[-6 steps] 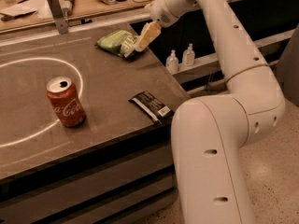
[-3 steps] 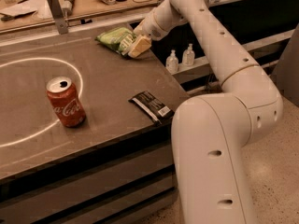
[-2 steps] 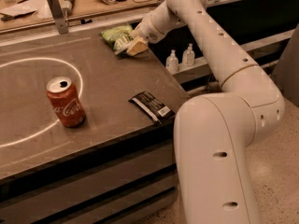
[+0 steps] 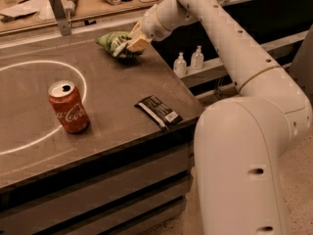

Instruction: Move green jalapeno chip bag near coke can

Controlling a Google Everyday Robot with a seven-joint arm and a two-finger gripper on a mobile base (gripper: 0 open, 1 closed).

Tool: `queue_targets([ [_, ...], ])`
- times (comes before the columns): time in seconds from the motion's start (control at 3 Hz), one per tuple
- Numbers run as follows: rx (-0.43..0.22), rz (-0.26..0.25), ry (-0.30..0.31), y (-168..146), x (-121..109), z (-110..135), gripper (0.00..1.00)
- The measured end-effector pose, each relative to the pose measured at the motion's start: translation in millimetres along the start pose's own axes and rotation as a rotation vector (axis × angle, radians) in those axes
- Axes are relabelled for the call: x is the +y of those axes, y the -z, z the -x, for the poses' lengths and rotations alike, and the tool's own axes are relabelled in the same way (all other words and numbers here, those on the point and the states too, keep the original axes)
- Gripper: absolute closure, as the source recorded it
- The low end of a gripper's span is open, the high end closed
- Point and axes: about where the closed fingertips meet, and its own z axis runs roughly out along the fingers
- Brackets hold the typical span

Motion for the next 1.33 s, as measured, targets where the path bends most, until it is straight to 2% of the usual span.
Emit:
queue_targets([
  [0.33,-0.055,0.045,0.123,15,20,29,1.00],
  [0.67,-0.108,0.099,0.212,30,47,43,1.00],
  [1.33,-0.191,0.225,0.275,41,110,55,1.00],
])
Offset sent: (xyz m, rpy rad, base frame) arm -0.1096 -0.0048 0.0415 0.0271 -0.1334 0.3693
